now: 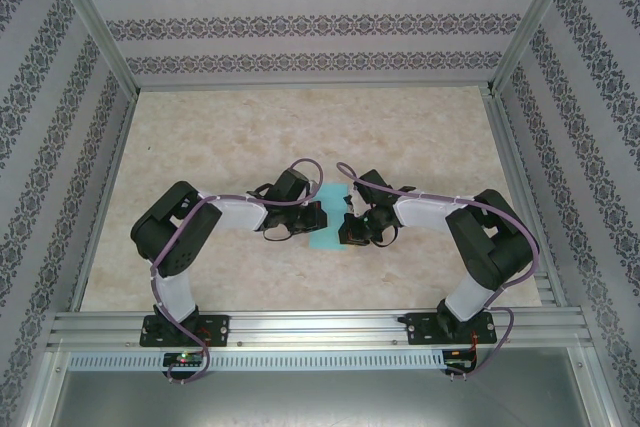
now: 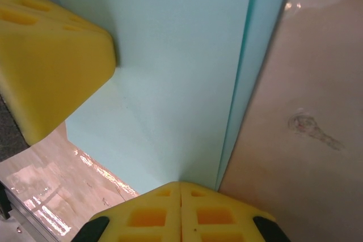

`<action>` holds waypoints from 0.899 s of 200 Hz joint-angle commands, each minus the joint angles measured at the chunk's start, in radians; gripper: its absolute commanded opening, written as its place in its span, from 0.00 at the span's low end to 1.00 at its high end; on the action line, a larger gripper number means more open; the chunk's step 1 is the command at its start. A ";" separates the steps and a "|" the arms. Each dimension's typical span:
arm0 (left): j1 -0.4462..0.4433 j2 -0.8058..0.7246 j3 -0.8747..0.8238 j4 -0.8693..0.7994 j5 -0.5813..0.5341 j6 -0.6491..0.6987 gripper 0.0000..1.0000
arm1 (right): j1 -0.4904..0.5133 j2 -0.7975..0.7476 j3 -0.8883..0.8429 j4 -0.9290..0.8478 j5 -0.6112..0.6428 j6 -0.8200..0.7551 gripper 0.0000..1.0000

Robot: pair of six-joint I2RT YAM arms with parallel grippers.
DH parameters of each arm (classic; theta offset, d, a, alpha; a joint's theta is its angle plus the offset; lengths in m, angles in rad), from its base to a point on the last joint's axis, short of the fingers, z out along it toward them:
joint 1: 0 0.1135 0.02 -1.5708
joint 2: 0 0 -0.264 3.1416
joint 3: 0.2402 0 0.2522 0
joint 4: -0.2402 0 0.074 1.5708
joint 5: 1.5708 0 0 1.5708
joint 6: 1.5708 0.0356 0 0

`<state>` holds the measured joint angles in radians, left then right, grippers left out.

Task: Fold a paper plane with a square sheet of paper (pick it up from the middle)
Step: Fold the triangle a second time at the center of the table.

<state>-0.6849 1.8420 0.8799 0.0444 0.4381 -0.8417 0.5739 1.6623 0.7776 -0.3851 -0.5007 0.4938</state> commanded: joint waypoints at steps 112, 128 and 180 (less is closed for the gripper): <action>0.042 -0.030 -0.043 -0.028 -0.103 0.022 0.07 | -0.004 0.019 0.015 -0.115 0.113 -0.058 0.07; 0.041 -0.020 -0.048 -0.005 -0.079 0.013 0.06 | -0.003 -0.005 0.027 -0.099 0.078 -0.052 0.07; 0.039 0.011 -0.059 0.012 -0.037 0.002 0.05 | -0.001 -0.020 0.098 0.007 -0.004 0.005 0.08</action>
<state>-0.6659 1.8225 0.8478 0.0727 0.4221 -0.8421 0.5739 1.6485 0.8188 -0.4301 -0.4721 0.4633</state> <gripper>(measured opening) 0.059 0.076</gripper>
